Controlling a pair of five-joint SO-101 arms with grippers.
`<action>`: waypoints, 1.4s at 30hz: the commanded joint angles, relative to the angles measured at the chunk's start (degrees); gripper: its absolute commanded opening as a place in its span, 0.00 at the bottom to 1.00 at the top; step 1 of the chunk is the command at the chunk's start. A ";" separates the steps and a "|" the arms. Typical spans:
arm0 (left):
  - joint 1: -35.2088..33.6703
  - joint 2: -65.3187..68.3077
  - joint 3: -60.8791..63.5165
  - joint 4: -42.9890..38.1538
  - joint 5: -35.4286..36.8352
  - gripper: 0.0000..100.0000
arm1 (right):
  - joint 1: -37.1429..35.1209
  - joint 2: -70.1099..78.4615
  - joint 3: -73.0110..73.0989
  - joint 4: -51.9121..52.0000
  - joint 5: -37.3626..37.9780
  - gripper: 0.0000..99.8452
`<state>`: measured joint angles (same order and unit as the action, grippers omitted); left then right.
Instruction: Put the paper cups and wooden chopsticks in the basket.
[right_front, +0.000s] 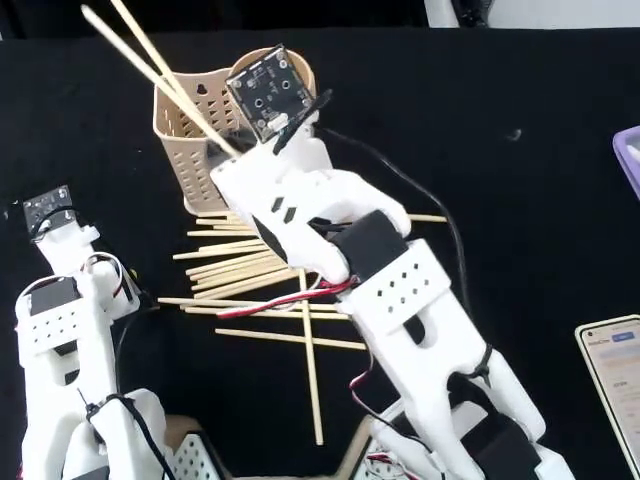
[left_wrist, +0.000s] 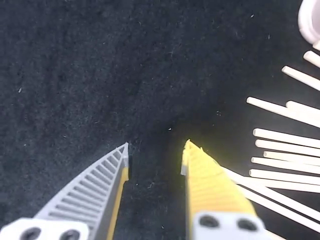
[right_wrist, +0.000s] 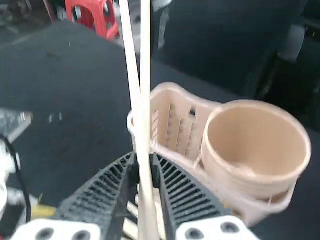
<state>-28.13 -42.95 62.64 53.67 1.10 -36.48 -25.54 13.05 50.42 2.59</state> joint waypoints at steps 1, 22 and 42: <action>-0.75 -1.41 -0.84 -1.05 0.00 0.18 | -0.53 -2.77 0.57 7.47 0.09 0.01; -0.84 -1.32 -0.31 -3.43 0.00 0.18 | 2.73 -2.42 33.01 5.54 24.88 0.01; -0.84 -1.32 -0.31 -3.43 0.00 0.18 | 0.09 2.33 34.24 1.05 22.77 0.19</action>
<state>-28.48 -42.95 62.64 50.68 1.10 -34.02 -25.36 51.21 52.97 27.03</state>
